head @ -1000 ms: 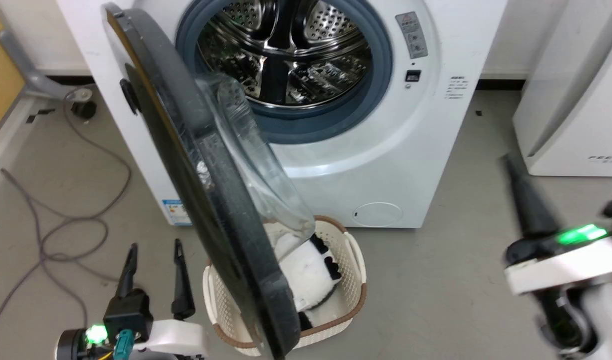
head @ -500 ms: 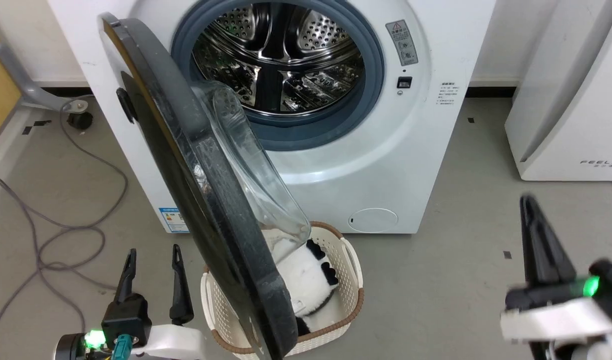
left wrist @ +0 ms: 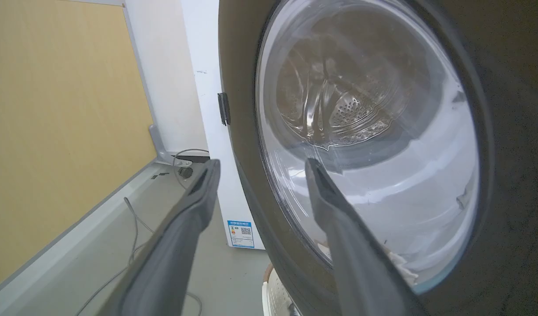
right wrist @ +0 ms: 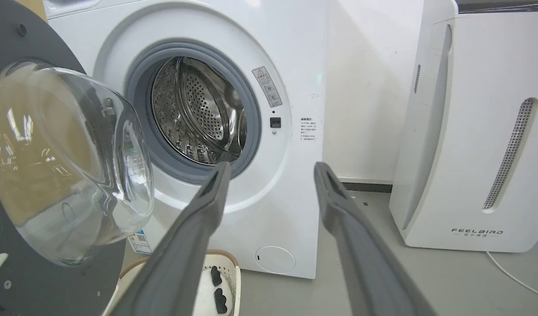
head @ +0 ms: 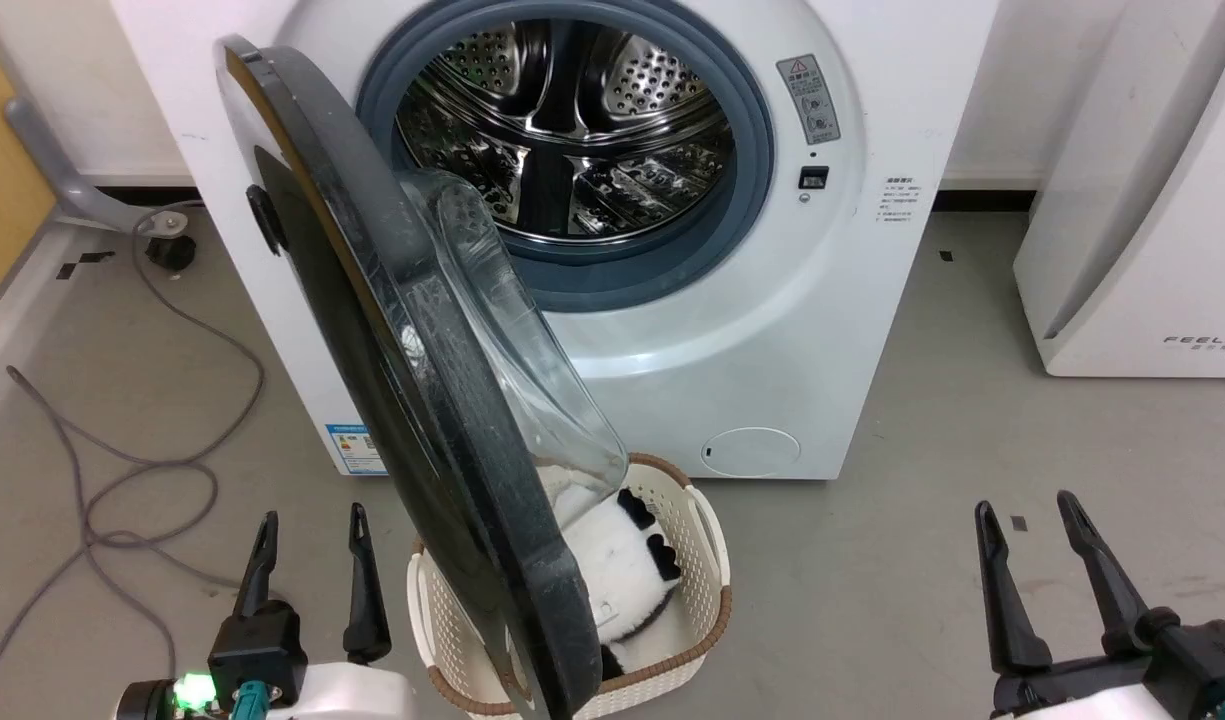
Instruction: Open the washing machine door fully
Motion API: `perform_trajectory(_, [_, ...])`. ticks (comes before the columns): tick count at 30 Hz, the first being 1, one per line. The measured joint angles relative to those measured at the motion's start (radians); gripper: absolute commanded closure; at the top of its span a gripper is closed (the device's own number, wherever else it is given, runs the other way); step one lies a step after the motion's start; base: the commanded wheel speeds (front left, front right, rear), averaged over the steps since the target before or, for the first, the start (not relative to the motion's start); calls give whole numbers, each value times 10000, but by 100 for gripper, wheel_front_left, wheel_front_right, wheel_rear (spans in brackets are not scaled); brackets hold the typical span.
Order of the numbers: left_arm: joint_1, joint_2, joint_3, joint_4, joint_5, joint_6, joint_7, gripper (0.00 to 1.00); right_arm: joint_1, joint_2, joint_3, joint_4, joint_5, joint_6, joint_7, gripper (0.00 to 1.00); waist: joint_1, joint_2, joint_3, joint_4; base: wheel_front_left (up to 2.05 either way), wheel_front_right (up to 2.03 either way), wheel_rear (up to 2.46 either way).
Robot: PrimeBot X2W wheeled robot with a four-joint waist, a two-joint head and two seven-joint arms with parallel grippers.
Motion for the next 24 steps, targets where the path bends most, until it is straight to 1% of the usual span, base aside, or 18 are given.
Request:
perform_trajectory(7, [-1, -6, 15, 13, -8, 2, 0, 0, 152, 54, -186, -23, -144, 0, 0, 0, 1, 0, -84, 152, 0, 0, 0])
perform_trajectory(8, [-1, -8, 59, 13, -19, 6, 0, 5, 152, 59, -207, -29, -196, 0, 0, 0, 0, 0, -97, 167, 0, 0, 0])
perform_trajectory(9, [-1, -12, 130, 6, -27, 33, 0, 58, 153, 63, -224, -33, -251, 0, 0, 0, 0, 0, -107, 179, 0, 0, 0])
perform_trajectory(10, [-1, -10, 198, -19, -27, 56, 0, 91, 154, 63, -242, -33, -293, 0, 0, 0, 0, 0, -117, 189, 0, 0, 0])
perform_trajectory(11, [-1, -2, 245, -44, -27, 71, 0, 100, 155, 67, -251, -33, -328, 0, 0, 0, 1, 0, -128, 197, 0, 0, 0])
perform_trajectory(15, [-29, 15, 395, -437, -15, 73, 0, 100, 204, 75, -276, -52, -443, 0, 0, 0, 1, 0, -163, 228, 0, 0, 0])
perform_trajectory(20, [-212, 65, 506, -1511, 52, 77, 0, 100, 338, 82, -268, -61, -410, 0, 0, 0, 0, 0, -193, 252, 0, 0, 0])
perform_trajectory(24, [-499, 138, 316, -2545, 192, 21, -10, 100, 356, 86, -267, -63, -380, 0, 0, 0, 1, 0, -202, 263, 0, 0, 0])
